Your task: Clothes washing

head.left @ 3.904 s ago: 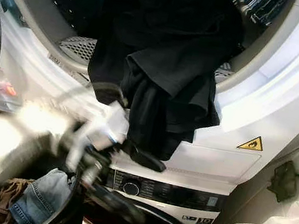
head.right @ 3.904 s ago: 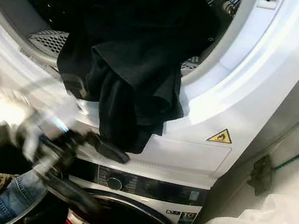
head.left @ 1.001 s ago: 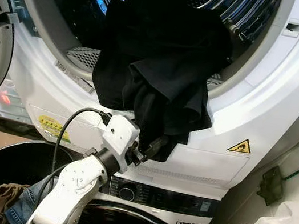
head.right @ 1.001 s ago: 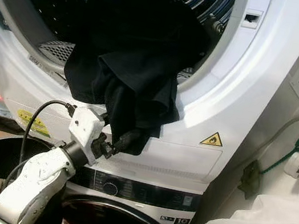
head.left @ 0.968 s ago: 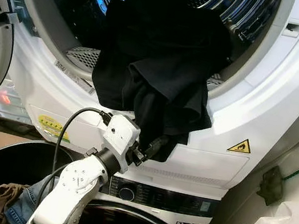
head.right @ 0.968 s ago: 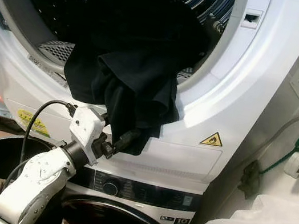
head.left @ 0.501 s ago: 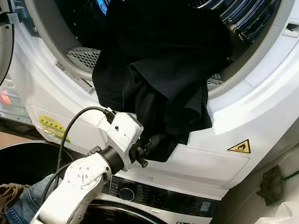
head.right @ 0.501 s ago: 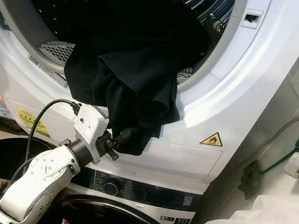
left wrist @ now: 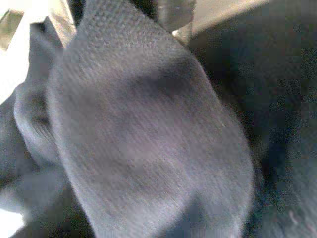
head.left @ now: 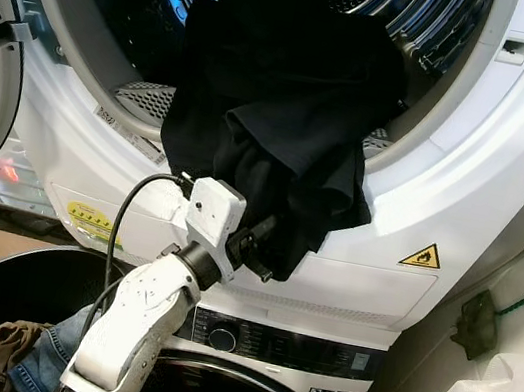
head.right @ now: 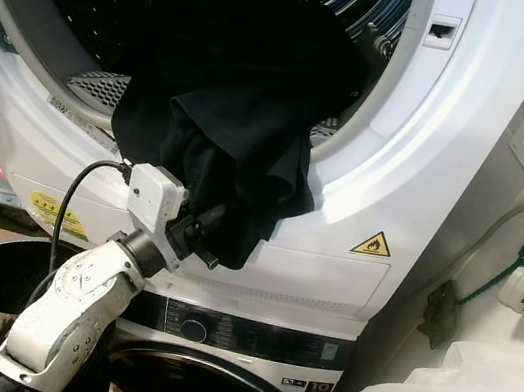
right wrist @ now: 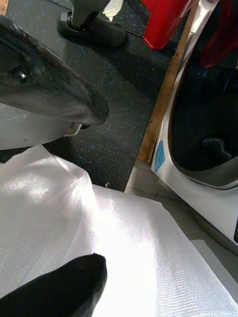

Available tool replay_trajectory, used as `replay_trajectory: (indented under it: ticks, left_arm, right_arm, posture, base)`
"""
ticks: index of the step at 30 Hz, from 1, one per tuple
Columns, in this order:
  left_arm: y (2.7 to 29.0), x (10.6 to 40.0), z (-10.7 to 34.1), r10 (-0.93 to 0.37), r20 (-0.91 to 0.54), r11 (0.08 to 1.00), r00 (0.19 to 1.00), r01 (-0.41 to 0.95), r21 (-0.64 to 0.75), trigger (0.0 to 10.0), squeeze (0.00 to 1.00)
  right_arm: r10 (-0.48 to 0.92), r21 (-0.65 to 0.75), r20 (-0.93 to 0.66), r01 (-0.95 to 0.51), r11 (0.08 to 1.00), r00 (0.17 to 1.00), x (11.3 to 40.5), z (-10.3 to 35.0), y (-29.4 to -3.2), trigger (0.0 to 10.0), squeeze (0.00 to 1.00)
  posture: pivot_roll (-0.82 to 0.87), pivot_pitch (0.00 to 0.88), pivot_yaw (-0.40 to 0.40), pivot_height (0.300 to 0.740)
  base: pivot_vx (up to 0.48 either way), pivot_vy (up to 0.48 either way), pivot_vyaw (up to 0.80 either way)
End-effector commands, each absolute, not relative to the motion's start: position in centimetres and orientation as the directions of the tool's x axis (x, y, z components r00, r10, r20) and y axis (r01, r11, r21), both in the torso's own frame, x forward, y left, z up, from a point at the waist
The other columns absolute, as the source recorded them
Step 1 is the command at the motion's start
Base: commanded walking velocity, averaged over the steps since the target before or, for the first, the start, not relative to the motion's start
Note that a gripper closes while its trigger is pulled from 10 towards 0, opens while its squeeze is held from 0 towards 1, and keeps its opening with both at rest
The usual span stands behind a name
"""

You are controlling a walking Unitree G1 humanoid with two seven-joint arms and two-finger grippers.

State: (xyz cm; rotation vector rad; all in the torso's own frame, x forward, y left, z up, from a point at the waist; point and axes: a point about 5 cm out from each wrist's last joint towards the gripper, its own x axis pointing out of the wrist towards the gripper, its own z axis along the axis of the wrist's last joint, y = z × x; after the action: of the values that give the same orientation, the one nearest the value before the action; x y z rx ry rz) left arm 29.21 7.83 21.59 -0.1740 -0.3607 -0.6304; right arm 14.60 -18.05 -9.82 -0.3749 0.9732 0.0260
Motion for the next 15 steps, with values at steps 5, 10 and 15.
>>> replay_trajectory:
  ticks: [5, 10, 15]
  left_arm:
    - [7.9, 29.2, 23.2, -0.557, 0.422, 0.770, 0.715, 0.635, -0.059, 0.0, 0.00]
    - [7.2, 28.5, 24.1, -0.625, 0.439, 0.698, 0.645, 0.714, -0.054, 0.0, 0.00]
    - [6.3, 27.3, 25.3, -0.733, 0.437, 0.575, 0.521, 0.818, -0.011, 0.0, 0.00]
  right_arm:
    - [-0.146, -0.292, -0.819, -0.185, 0.938, 0.554, 14.1, -10.0, -17.9, 10.0, 0.00]
    - [-0.146, -0.292, -0.819, -0.183, 0.939, 0.555, 14.1, -10.0, -17.8, 10.0, 0.00]
    - [-0.146, -0.293, -0.819, -0.185, 0.938, 0.555, 14.2, -10.0, -17.8, 10.0, 0.00]
  posture:
    - [0.09, 0.000, 0.068, 0.740]
    - [0.09, 0.000, 0.069, 0.740]
    - [0.09, 0.000, 0.067, 0.740]
  base:
    - [0.000, 0.000, 0.00]
    - [0.000, 0.000, 0.00]
    - [0.000, 0.000, 0.00]
